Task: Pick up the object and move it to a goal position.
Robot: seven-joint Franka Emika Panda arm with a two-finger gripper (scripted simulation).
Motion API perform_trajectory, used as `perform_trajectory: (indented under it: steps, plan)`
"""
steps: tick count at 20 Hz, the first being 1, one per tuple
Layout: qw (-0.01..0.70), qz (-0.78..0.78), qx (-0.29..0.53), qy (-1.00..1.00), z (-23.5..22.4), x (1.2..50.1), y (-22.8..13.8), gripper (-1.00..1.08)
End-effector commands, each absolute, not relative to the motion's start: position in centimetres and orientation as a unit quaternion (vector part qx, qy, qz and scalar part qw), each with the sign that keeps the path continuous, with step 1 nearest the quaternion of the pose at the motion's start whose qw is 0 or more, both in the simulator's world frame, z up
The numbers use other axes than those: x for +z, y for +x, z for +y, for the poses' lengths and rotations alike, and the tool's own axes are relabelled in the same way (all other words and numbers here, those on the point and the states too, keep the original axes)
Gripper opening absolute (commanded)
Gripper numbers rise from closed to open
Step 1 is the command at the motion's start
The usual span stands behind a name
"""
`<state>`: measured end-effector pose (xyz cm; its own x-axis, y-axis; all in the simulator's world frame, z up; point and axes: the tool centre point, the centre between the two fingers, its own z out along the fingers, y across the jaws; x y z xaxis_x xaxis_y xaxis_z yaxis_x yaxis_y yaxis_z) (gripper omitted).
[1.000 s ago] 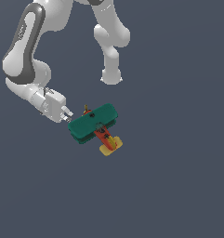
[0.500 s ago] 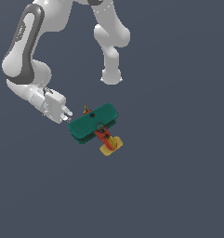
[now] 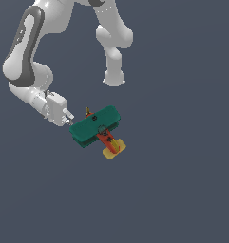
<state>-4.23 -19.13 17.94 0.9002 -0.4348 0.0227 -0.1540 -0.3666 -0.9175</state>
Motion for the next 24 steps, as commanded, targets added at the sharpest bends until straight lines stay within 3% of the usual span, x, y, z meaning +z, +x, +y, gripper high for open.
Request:
perform_trajectory:
  steps: [1,11,24]
  plan:
    - [0.542,0.174,-0.120,-0.813,-17.5,17.0,-4.2,0.28]
    - [0.555,0.173,-0.123,-0.804,-16.8,16.1,-4.0,0.28]
    - [0.574,0.188,-0.169,-0.779,-19.2,15.4,-3.7,0.28]
